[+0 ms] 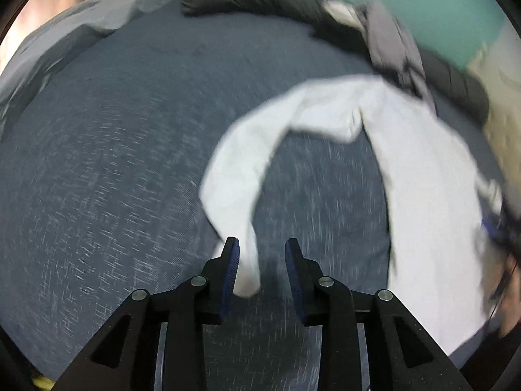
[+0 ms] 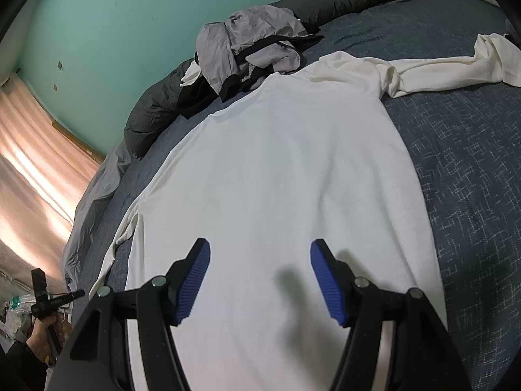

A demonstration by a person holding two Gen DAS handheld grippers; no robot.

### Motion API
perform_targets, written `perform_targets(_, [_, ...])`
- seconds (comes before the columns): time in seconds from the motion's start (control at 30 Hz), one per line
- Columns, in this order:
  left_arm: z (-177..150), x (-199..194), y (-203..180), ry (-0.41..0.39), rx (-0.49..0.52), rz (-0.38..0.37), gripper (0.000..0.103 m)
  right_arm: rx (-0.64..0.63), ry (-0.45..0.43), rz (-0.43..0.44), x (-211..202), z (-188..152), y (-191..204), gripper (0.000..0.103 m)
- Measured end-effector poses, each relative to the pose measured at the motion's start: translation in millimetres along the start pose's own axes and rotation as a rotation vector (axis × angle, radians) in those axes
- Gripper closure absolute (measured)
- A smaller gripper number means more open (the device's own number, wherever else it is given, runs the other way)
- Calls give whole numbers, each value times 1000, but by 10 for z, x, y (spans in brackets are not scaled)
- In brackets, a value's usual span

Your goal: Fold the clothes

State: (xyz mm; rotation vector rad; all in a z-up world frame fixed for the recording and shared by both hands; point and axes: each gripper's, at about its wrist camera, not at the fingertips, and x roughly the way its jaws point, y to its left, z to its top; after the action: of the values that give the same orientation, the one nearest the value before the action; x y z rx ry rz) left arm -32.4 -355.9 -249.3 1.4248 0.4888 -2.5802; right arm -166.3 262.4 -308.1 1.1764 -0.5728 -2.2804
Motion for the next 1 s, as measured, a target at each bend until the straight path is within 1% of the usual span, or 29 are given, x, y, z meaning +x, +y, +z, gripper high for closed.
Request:
perform_targets(0.03, [17,-16,83,-16,-43,3,71,0,1,0,3,-3,0,38])
perform_targets(0.13, [46,51,295,-15,-120,56,71,3,4,0,10,-10,-3,38])
perform_targets(0.2, [45,167,352,17,-117,87,71,1,6,-1,11,-13,-2,38])
perform_targets(0.27, [39,285,365,51,-114,100,71,1,6,-2,12,-13,-3,37])
perform_targets(0.3, [32,337,359,63,-117,92,71,2,6,-2,12,-12,-7,37])
perform_targets(0.37, [8,416,326,78,-127,33,71,5,5,-3,16,-7,-16,37])
perform_targets(0.43, [-2,494,262,97,-113,-14,71,9,5,-4,19,-6,-26,37])
perform_targets(0.53, [-11,583,153,118,-66,-5,71,12,10,-4,35,-14,-31,37])
perform_targets(0.6, [-7,589,135,113,-70,-1,71,12,15,-4,49,-22,-31,37])
perform_targets(0.67, [-4,584,118,110,-67,10,84,11,16,-3,56,-22,-30,37])
perform_targets(0.7, [0,568,113,108,-63,16,98,10,16,-3,57,-20,-28,37])
perform_targets(0.8, [45,436,127,83,-50,32,98,9,15,-3,55,-16,-23,37])
perform_targets(0.9, [128,288,254,48,-63,58,98,9,15,-2,59,-15,-20,37])
perform_targets(1.0, [196,158,391,29,-65,104,98,5,17,-1,67,-24,-6,37])
